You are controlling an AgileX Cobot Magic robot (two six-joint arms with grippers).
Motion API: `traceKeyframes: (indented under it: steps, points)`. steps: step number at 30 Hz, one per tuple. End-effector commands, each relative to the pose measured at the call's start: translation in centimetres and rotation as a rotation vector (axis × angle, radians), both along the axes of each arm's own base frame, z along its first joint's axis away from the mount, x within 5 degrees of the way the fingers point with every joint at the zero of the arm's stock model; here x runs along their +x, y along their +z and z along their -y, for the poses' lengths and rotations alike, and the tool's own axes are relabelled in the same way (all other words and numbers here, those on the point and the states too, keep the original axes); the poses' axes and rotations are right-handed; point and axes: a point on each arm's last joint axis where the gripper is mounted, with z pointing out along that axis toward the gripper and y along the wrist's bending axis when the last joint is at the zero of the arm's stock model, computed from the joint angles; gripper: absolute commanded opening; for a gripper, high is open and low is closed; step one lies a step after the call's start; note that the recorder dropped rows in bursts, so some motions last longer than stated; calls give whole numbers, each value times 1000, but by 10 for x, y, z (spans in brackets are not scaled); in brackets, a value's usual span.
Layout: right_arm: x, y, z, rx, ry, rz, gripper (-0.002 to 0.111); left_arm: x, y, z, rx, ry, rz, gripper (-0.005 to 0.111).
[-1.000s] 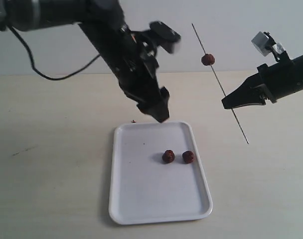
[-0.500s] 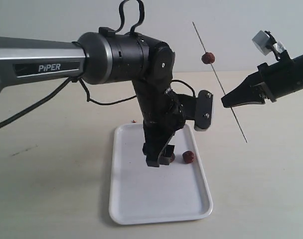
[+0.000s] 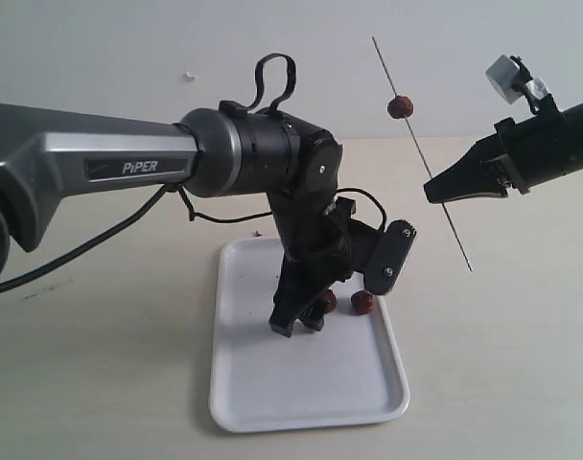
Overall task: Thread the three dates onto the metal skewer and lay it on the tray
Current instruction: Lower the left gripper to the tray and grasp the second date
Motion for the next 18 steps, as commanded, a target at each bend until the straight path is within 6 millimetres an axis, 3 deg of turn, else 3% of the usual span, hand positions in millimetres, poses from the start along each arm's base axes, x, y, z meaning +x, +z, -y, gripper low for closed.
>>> traceKeyframes:
  steps: [1, 13, 18]
  points:
    - [0, 2, 1, 24, -8, 12, 0, 0, -8, 0, 23, -27, 7, 53]
    - [0, 2, 1, 27, -10, 13, 0, 1, -9, -1, 33, -44, 17, 50]
    - [0, 2, 1, 27, -10, 13, 0, 1, -9, -1, 31, -44, 19, 35]
